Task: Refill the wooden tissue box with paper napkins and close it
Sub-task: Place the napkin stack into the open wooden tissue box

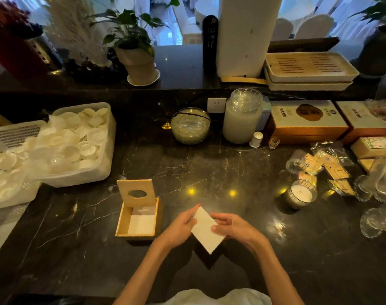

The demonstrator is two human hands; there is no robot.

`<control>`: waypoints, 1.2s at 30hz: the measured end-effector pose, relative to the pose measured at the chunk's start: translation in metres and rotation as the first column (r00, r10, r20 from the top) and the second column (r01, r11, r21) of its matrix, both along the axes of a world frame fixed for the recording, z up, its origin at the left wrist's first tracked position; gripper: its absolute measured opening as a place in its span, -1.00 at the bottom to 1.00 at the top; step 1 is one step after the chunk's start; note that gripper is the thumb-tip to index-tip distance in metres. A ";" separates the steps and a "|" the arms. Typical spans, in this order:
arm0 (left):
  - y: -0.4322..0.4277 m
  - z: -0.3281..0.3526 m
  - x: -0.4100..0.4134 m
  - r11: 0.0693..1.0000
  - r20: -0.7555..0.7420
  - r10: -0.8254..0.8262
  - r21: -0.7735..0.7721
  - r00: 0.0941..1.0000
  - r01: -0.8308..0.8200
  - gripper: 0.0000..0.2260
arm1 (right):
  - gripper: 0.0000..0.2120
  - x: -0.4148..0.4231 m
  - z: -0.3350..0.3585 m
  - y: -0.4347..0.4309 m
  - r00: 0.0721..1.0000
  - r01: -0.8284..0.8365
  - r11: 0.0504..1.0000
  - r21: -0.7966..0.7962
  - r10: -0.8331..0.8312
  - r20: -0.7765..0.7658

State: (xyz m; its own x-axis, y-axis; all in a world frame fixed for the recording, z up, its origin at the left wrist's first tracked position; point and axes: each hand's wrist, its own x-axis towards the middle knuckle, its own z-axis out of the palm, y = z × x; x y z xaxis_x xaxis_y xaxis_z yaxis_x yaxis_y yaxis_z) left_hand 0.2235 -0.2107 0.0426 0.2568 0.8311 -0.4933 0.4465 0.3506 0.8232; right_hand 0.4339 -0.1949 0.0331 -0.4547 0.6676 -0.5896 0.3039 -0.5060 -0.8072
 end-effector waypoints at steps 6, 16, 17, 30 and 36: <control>-0.017 0.012 -0.042 1.000 -0.014 0.011 0.027 1.000 -0.010 -0.54 | -0.74 -0.046 0.009 -0.003 0.993 -0.115 0.993 0.005 0.115 -0.006; -0.031 0.016 -0.167 0.564 0.075 0.773 0.373 0.629 -0.737 -0.76 | -0.65 -0.129 -0.003 0.001 0.826 0.329 0.886 -0.327 -0.438 -0.355; -0.030 0.012 -0.179 0.552 0.058 0.795 0.344 0.603 -0.760 -0.72 | -0.65 -0.138 -0.005 0.000 0.790 0.371 0.858 -0.356 -0.493 -0.364; -0.027 -0.031 -0.212 0.880 0.213 0.458 -0.250 0.863 -0.405 -0.48 | -0.57 -0.213 -0.017 -0.035 0.509 0.622 0.625 -0.471 -0.780 -0.363; -0.023 -0.034 -0.224 0.920 0.260 0.359 -0.261 0.896 -0.293 -0.40 | -0.70 -0.209 -0.001 -0.032 0.757 0.637 0.770 -0.037 -0.633 -0.163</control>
State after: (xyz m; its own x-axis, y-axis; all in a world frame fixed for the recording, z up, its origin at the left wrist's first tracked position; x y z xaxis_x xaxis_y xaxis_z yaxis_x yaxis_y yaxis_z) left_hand -0.0006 -0.2339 0.0081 0.1512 0.7788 -0.6088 0.0231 0.6130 0.7898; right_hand 0.2251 -0.2272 0.0320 -0.0068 0.8468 -0.5318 -0.2126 -0.5209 -0.8267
